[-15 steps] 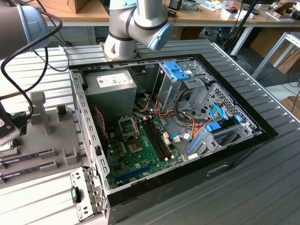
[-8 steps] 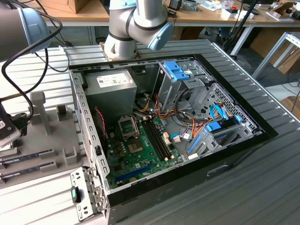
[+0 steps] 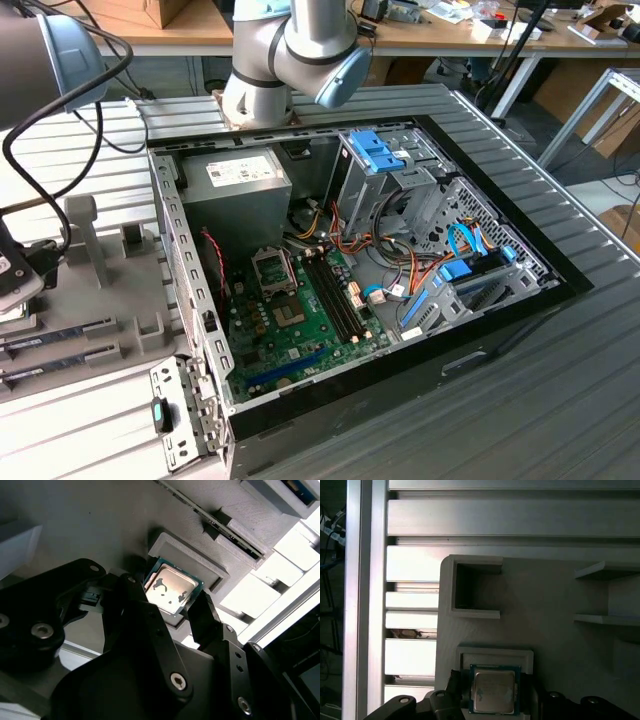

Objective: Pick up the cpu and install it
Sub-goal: 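Pick up the cpu and move it towards the insertion slot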

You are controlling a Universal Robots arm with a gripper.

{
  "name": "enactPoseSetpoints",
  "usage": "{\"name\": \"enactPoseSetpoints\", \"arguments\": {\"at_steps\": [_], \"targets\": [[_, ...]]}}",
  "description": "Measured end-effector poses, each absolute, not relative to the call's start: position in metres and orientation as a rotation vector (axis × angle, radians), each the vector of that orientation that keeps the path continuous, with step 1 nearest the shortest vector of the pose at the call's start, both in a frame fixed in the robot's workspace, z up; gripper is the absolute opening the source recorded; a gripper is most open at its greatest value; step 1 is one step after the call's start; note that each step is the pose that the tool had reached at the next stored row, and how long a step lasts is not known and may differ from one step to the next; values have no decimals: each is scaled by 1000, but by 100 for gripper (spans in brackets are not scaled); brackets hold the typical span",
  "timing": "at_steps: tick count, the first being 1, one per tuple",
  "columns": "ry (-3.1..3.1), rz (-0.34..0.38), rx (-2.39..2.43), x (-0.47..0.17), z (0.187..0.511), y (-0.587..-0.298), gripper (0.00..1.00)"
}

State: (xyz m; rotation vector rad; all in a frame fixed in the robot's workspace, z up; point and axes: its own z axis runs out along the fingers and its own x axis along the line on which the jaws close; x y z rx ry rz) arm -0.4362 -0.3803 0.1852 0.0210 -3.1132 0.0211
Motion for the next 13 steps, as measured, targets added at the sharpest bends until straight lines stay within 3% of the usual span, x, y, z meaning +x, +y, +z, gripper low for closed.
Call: {"name": "enactPoseSetpoints", "arguments": {"at_steps": [13], "targets": [[-3113,19,21,-436,187,-380,62]]}}
